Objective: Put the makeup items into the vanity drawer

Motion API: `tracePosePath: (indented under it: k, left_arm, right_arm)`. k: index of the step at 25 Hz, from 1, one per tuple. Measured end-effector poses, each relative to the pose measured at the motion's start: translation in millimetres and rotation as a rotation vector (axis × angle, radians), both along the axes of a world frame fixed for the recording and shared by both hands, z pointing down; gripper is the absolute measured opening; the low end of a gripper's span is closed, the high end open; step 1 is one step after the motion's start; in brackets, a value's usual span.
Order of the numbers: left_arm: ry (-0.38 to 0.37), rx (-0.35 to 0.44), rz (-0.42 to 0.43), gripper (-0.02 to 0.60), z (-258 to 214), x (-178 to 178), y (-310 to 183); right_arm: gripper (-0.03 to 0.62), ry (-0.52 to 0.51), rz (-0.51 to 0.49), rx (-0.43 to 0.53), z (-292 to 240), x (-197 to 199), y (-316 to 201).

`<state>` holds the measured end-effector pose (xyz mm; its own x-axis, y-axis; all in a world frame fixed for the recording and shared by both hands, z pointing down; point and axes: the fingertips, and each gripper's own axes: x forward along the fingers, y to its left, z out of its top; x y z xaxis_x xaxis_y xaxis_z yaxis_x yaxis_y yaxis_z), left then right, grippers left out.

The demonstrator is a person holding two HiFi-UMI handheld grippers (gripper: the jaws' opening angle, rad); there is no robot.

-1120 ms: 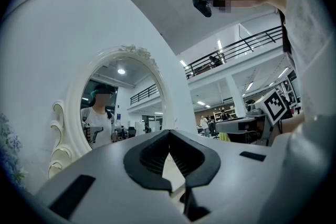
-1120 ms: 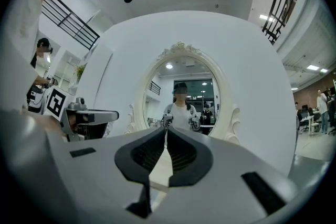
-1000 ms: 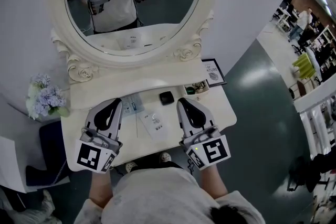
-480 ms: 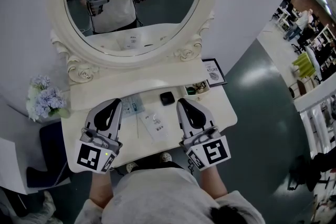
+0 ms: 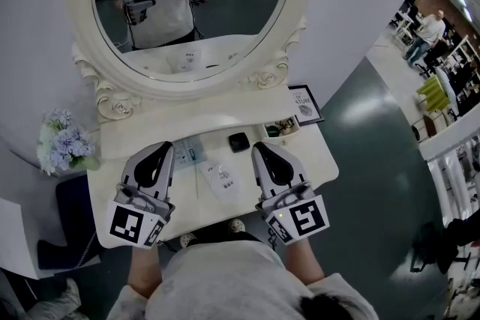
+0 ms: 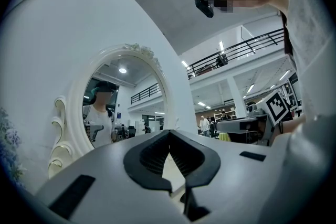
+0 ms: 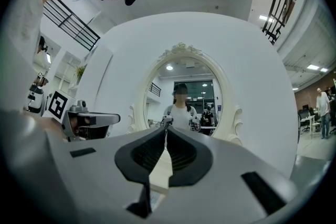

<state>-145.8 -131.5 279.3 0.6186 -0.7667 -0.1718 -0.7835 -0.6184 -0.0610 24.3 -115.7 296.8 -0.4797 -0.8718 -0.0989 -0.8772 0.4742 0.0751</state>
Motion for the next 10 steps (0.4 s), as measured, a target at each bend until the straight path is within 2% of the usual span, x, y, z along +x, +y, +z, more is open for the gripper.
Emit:
tracePosePath:
  k: [10]
  left_arm:
    - [0.0, 0.002, -0.003, 0.014, 1.7, -2.7, -0.9]
  right_arm:
    - [0.028, 0.0, -0.001, 0.001, 1.1, -1.6, -2.3]
